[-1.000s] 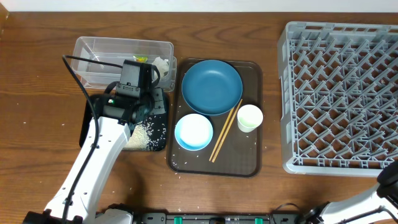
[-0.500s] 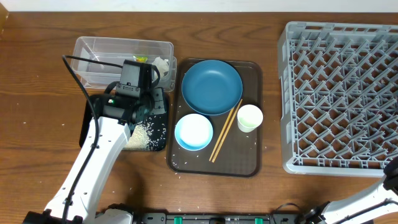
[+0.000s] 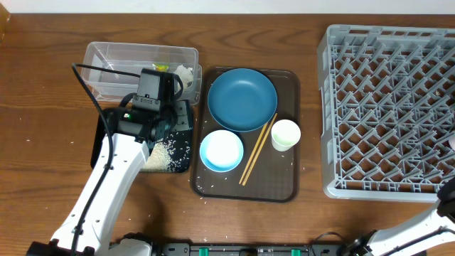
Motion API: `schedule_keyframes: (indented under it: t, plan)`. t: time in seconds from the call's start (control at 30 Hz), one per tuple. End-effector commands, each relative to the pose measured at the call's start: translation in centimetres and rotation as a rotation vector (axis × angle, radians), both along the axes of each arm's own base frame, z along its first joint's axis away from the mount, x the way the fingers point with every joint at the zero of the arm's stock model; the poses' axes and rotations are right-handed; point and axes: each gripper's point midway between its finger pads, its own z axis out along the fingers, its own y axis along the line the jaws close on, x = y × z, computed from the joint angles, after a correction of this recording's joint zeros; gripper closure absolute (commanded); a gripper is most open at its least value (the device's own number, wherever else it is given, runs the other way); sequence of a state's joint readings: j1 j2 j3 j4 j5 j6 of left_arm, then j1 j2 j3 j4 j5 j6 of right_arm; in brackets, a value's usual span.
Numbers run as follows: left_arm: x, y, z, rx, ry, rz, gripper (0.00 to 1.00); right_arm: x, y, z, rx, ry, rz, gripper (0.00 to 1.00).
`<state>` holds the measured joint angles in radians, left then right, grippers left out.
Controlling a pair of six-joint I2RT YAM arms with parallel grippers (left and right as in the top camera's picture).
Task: Sort waste into correct bins and load items into the dishwasher rack
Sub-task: 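Place the pink cup into the dish rack with the right gripper, then grasp the white cup with the left gripper and lift it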
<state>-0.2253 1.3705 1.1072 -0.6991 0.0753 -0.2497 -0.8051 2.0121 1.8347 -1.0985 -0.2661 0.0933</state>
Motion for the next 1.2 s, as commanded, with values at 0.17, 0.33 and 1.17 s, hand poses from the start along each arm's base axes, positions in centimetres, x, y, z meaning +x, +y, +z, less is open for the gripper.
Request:
schedule_keyframes:
  t: [0.17,0.33,1.17]
  plan:
    - [-0.1,-1.7,0.4,-0.073,-0.003,-0.059,0.41,6.2,10.2,6.7,-0.025,-0.197,0.329,0.03]
    - [0.7,-6.4,1.5,-0.179,-0.067,-0.19,0.41,8.2,16.9,6.8,-0.021,-0.191,0.514,0.02]
    - [-2.1,-24.4,-8.7,-0.282,0.048,-0.517,0.81,9.0,22.9,6.0,-0.074,-0.116,0.654,0.01]
